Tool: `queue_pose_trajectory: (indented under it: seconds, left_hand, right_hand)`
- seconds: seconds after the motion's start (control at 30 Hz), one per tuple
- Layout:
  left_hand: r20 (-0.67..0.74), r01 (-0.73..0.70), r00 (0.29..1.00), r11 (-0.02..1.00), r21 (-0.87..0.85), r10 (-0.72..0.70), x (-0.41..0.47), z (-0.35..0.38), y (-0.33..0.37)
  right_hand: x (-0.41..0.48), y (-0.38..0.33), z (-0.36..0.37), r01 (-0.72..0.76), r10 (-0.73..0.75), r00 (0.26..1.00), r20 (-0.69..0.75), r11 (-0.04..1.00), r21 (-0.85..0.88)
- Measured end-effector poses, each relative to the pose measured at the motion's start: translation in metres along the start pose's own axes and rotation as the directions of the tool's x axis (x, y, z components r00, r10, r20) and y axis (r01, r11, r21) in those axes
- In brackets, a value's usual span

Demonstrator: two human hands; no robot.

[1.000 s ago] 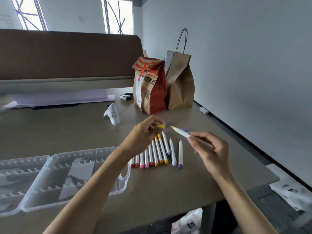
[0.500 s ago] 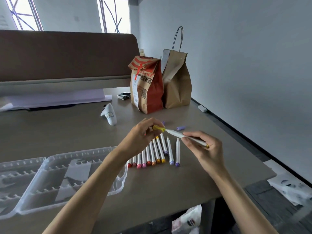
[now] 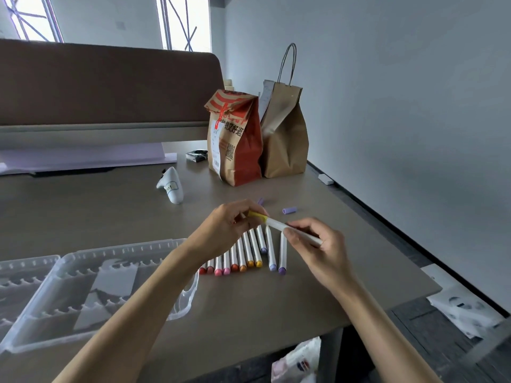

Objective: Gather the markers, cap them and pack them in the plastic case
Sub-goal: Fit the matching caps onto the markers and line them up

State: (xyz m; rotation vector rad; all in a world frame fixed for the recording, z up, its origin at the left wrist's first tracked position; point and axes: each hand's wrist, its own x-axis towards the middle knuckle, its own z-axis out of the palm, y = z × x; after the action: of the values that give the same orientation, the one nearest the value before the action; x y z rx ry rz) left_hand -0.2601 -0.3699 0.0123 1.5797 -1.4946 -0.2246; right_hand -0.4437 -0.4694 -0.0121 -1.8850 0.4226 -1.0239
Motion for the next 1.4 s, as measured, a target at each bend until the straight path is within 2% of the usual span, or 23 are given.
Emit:
queue_pose_trajectory:
  seconds: [0.23, 0.33, 0.43, 0.53, 0.6, 0.7, 0.8, 0.9, 0.97, 1.27, 1.4]
  left_hand:
    - [-0.044, 0.044, 0.998, 0.999, 0.005, -0.043, 0.000, 0.007, 0.001]
    - [-0.023, 0.056, 0.998, 0.998, 0.000, -0.056, 0.002, 0.004, 0.002]
    - [-0.013, 0.082, 0.996, 0.993, -0.083, -0.084, 0.004, 0.002, 0.002]
    - [-0.034, 0.171, 0.982, 0.960, -0.223, -0.184, 0.003, 0.003, 0.003]
    - [-0.027, 0.237, 0.967, 0.928, -0.287, -0.255, 0.004, 0.001, 0.002]
    - [-0.060, 0.276, 0.954, 0.940, -0.200, -0.293, 0.007, -0.003, -0.010]
    - [-0.078, 0.318, 0.944, 0.947, -0.043, -0.321, 0.007, -0.009, -0.020]
    - [-0.128, 0.363, 0.921, 0.930, -0.061, -0.368, 0.009, -0.019, -0.022]
    - [-0.164, 0.374, 0.911, 0.925, -0.067, -0.380, 0.009, -0.026, -0.022]
    - [-0.202, 0.426, 0.886, 0.905, -0.006, -0.418, 0.009, -0.028, -0.022]
    - [-0.190, 0.430, 0.890, 0.901, 0.050, -0.415, 0.005, -0.024, -0.018]
  right_hand:
    - [0.002, 0.007, -0.001, 0.032, -0.031, 0.999, 0.029, 0.997, -0.068]
    - [0.003, 0.008, -0.001, 0.027, -0.027, 0.999, 0.026, 0.999, -0.034]
    - [0.006, 0.004, 0.001, -0.084, 0.086, 0.995, 0.059, 0.996, -0.037]
    - [0.013, -0.002, 0.008, -0.245, 0.243, 0.959, 0.148, 0.970, -0.008]
    - [0.020, -0.005, 0.014, -0.289, 0.291, 0.939, 0.181, 0.957, -0.040]
    - [0.029, -0.006, 0.024, -0.233, 0.281, 0.950, 0.137, 0.929, -0.287]
    - [0.038, -0.004, 0.033, -0.135, 0.222, 0.970, 0.096, 0.825, -0.549]
    - [0.042, -0.012, 0.041, -0.090, 0.213, 0.973, 0.089, 0.708, -0.700]
    - [0.043, -0.013, 0.044, -0.076, 0.212, 0.973, 0.090, 0.665, -0.743]
    - [0.046, -0.008, 0.047, -0.040, 0.206, 0.973, 0.105, 0.599, -0.800]
    - [0.048, 0.001, 0.035, -0.097, 0.230, 0.970, 0.083, 0.673, -0.734]
